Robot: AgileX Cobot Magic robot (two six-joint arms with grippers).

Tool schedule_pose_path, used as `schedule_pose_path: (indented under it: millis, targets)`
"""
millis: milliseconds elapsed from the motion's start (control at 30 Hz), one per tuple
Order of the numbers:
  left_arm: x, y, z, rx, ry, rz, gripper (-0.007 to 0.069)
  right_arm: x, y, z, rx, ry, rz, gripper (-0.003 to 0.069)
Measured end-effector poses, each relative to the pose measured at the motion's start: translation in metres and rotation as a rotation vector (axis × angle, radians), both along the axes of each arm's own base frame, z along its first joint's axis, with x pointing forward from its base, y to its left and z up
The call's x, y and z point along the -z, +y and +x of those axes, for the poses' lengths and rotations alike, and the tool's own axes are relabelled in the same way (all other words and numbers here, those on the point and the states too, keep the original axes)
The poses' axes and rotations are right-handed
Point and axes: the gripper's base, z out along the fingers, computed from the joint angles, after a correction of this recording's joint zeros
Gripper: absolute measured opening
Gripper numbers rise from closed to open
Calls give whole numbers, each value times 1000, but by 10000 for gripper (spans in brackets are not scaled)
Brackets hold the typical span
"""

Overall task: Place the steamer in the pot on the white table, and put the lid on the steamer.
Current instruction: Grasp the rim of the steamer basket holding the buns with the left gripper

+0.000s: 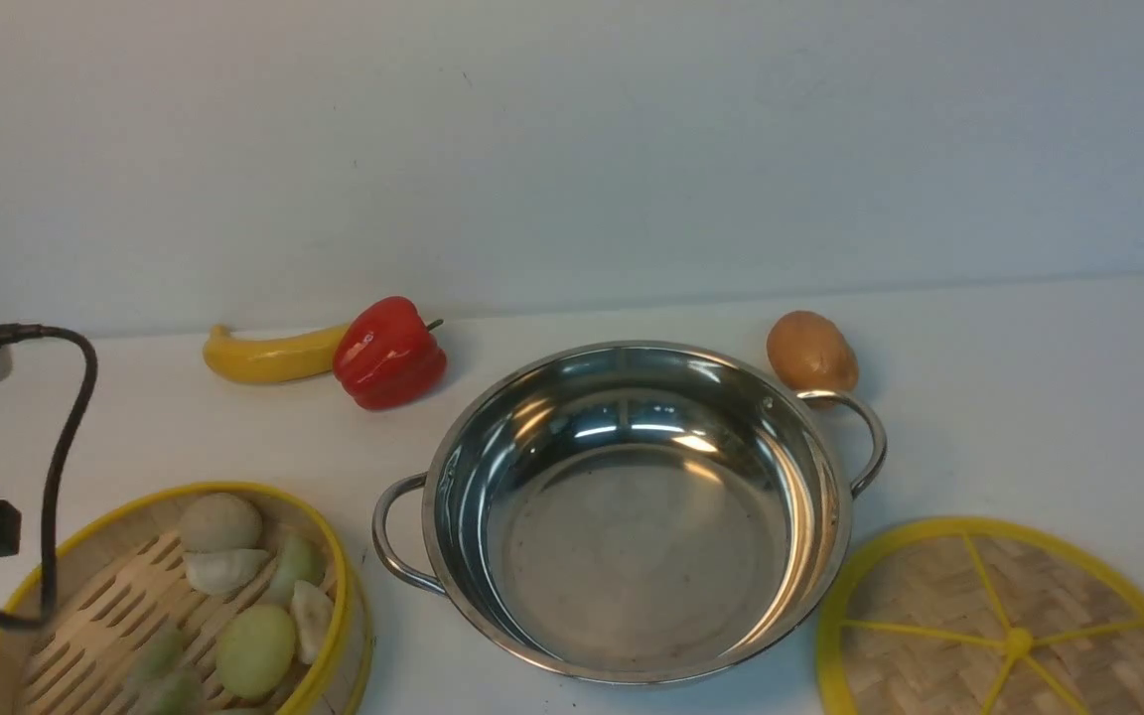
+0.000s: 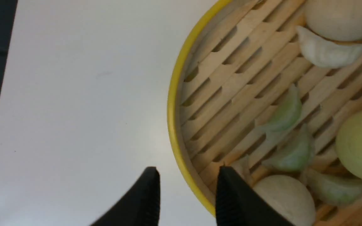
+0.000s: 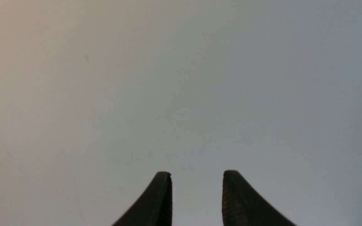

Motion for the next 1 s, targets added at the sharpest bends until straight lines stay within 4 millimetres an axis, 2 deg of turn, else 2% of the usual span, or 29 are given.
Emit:
schedule_pose_path:
  millis: [100, 200, 367, 433, 733, 1000]
  targets:
    - [4, 26, 3, -94, -5, -70, 242, -11, 2, -4, -29, -126, 5, 242]
    - [8, 50, -3, -182, -63, -207, 242, -18, 4, -9, -51, -219, 5, 242]
    - [9, 72, -6, -189, -165, -325, 242, -21, 4, -10, -97, -256, 93, 242]
    - [11, 73, -5, -184, -163, -334, 242, -21, 4, -10, -110, -249, 126, 242]
    - [59, 66, 25, -40, 22, -353, 242, -6, 1, -2, -196, -65, 497, 242]
    - [79, 67, 36, 40, 76, -281, 242, 13, -3, 3, -121, 138, 601, 242]
